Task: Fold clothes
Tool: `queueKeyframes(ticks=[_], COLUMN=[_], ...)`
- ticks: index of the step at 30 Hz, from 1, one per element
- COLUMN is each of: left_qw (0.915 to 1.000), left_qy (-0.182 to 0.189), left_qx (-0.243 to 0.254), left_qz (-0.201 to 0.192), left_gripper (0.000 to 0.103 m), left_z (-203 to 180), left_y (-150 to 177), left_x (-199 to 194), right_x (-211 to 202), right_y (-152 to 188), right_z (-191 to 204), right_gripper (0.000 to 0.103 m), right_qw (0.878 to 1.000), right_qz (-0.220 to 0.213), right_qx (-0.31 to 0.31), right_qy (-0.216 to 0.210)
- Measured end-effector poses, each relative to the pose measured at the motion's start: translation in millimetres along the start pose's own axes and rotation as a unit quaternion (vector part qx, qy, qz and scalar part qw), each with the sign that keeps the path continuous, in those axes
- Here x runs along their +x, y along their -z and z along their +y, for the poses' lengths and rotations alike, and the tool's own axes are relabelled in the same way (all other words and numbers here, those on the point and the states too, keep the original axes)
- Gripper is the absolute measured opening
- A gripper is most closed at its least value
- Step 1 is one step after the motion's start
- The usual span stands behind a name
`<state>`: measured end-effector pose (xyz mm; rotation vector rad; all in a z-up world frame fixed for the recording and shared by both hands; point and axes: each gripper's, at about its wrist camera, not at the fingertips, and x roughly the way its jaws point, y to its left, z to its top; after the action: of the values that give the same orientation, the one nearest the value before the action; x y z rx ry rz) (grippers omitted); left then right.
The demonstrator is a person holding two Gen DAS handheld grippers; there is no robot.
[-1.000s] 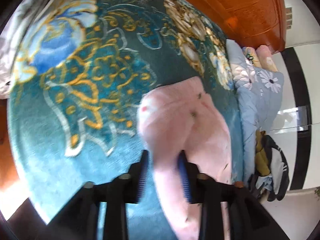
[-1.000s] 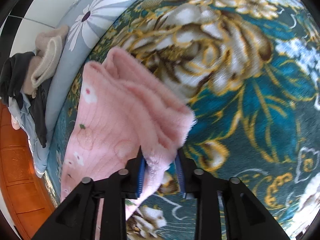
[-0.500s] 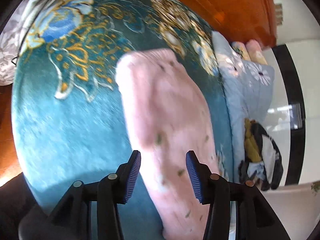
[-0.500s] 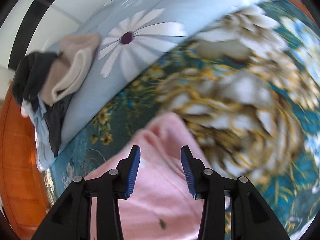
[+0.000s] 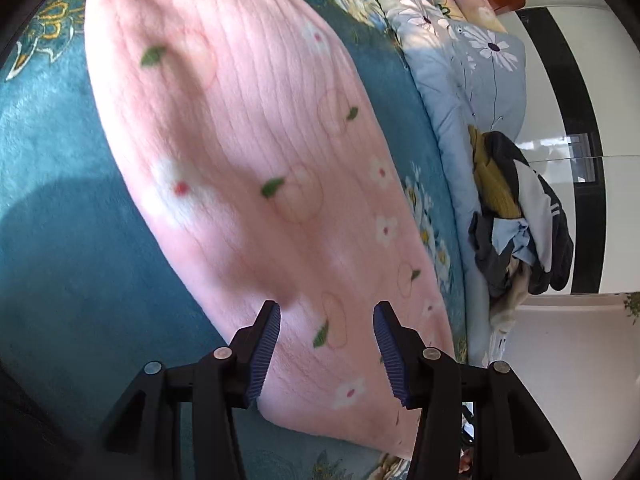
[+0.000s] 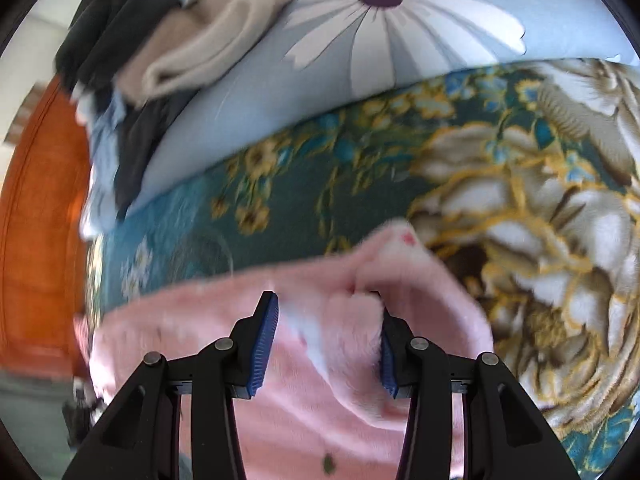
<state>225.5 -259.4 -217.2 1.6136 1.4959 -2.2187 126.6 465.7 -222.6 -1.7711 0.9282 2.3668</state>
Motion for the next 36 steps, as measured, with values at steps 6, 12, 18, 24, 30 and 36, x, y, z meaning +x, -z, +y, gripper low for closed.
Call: queueKeyframes(ticks=[6,12,18,24,30,36], left_qw=[0.9999,0.9999,0.9997,0.9998,0.9997,0.9991], left_qy=[-0.006,-0.008,-0.008,0.005,0.007,0.01], left_qx=[-0.014,-0.013,-0.022,-0.021,-0.021,-0.032], left_qz=[0.006,-0.002,-0.002,-0.006,-0.013,-0.027], left_gripper=[0.053,0.053,0.053,0.053,0.053,0.053], left_z=[8.6,6.7,12.3,13.2,12.3,18.6], left_y=[1.1,1.5,2.0,2.8,2.4,-8.2], left_x=[1.3,-2.3,-4.2,-7.5,-11.6,-16.4], right_x=[-5.2,-3.6,-13.7,-32.6,-6.7,-17.6], right_y=[11.3,7.0,10.9,-9.2,-7.0,-6.5], right_z=[-20.3,-9.7,-0.5,-12.8,-28.0,-18.3], right_gripper=[0.046,0.032,0.008,0.007,0.008,0.025], right_qw=[1.0,1.0,0.999,0.995,0.992,0.993], right_qz=[-0.002,-0.015,-0.034,-0.062,-0.039,-0.046], right_qx=[0.005,0.024,0.029,0.039,0.064,0.044], right_qy=[0.003,-0.002,0.032,0.071,0.105,0.104])
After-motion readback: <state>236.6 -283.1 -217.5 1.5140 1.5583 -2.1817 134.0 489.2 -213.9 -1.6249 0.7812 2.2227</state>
